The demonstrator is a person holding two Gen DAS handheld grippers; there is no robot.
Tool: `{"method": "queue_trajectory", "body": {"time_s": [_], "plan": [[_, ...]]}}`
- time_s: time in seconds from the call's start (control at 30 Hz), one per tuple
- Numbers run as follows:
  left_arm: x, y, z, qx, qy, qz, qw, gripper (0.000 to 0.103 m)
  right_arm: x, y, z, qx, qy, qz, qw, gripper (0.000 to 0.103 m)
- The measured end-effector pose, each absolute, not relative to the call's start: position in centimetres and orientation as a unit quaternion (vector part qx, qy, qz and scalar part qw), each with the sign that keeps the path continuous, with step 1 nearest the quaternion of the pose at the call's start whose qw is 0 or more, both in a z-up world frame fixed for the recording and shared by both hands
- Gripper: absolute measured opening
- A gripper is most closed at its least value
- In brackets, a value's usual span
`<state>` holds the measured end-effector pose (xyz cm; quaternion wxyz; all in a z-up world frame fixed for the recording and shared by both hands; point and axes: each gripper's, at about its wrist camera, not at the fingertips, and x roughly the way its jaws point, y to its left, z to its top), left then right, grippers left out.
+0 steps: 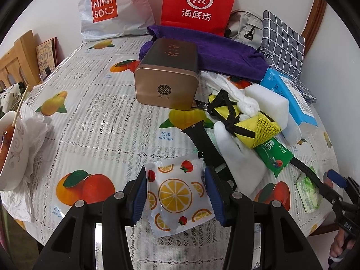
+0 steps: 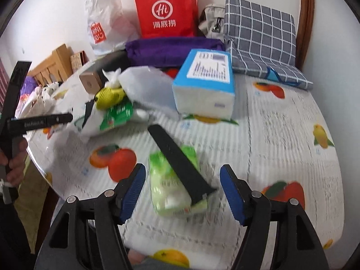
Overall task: Organize soft objects
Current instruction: 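Grasp the orange-print sachet with the left gripper while the right gripper grasps the green tissue pack, then lift the orange-print sachet with the left gripper while the right gripper lifts the green tissue pack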
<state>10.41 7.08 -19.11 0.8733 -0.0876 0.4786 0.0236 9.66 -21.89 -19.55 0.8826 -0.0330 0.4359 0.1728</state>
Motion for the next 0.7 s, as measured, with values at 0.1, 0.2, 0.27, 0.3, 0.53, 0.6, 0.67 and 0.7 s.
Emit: {"method": "queue_trajectory", "body": {"time_s": [0.1,0.2,0.27,0.3,0.53,0.6,0.67,0.7], "plan": [[10.7,7.1,-19.4,-0.089,0.481,0.021,0.872,0.047,10.9,-21.1,-20.2,-0.046,0.442,0.169,0.880,0.052],[11.0,7.1,-19.6,-0.092,0.484,0.018,0.870,0.047,11.4,-20.3,-21.1,-0.065,0.454,0.173,0.872,0.033],[11.2,7.1,-19.9,-0.093,0.486,0.014,0.869,0.047,11.5,-19.6,-21.8,-0.090,0.453,0.168,0.871,0.033],[11.3,7.1,-20.1,-0.094,0.487,0.012,0.868,0.047,11.5,-19.4,-21.8,-0.097,0.448,0.168,0.873,0.034],[12.0,7.5,-21.0,-0.102,0.494,0.004,0.864,0.047,13.5,-20.4,-22.6,-0.038,0.469,0.174,0.865,0.040],[12.1,7.8,-21.0,-0.106,0.492,0.002,0.864,0.047,14.0,-20.2,-22.8,-0.033,0.471,0.178,0.864,0.040],[12.3,8.1,-21.0,-0.108,0.491,0.002,0.864,0.047,14.1,-19.4,-22.8,-0.052,0.466,0.177,0.865,0.034],[12.3,8.2,-21.0,-0.109,0.491,0.001,0.864,0.047,14.2,-19.1,-22.8,-0.059,0.465,0.175,0.866,0.033]]}}
